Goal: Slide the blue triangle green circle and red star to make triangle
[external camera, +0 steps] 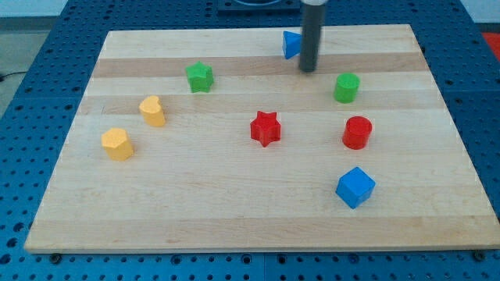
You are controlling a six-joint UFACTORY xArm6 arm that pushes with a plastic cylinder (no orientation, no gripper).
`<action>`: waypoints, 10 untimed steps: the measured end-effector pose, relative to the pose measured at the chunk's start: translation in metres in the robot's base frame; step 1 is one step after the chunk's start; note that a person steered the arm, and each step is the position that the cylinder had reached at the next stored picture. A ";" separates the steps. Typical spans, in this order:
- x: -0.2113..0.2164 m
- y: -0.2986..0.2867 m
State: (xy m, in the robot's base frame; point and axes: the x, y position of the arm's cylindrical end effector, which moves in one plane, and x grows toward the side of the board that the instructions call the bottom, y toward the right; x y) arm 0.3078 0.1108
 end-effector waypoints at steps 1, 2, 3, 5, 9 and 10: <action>0.034 0.074; 0.047 0.112; 0.049 0.062; 0.057 0.042; 0.054 0.118; 0.054 0.128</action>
State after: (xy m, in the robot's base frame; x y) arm 0.3621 0.2392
